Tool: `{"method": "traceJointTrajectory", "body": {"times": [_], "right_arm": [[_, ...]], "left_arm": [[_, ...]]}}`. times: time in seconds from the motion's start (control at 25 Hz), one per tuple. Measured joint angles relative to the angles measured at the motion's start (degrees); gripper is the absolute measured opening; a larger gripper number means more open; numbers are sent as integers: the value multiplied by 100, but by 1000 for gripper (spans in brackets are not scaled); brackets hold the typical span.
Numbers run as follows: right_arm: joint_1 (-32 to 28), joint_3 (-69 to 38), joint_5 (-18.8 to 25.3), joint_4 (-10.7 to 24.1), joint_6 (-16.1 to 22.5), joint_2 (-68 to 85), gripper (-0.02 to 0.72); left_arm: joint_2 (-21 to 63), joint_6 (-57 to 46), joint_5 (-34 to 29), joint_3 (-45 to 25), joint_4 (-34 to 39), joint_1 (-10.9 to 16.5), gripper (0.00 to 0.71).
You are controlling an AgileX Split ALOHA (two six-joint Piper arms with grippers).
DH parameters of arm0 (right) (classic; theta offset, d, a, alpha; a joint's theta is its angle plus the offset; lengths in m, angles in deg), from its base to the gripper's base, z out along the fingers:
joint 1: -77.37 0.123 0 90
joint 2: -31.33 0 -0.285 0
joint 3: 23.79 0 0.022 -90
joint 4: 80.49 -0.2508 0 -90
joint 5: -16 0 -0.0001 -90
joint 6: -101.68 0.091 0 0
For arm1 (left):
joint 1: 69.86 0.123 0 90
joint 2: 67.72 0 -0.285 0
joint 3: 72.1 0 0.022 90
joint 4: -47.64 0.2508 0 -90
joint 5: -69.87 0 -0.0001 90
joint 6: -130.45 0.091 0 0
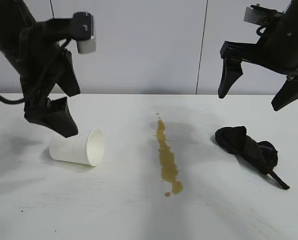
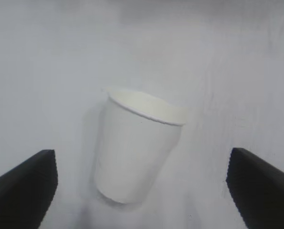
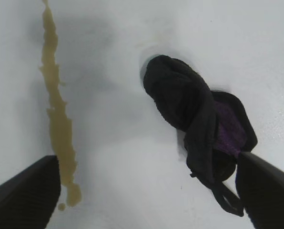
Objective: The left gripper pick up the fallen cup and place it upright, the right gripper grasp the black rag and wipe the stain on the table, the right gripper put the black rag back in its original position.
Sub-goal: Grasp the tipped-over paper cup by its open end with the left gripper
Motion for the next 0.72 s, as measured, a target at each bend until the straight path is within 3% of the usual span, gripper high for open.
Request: {"method": "traceJointTrajectory", "body": {"times": [0.72], "right_arm": [[0, 0, -4, 0, -123, 0, 694]], "left_arm": [[-659, 133, 649, 4, 74, -80, 694]]}}
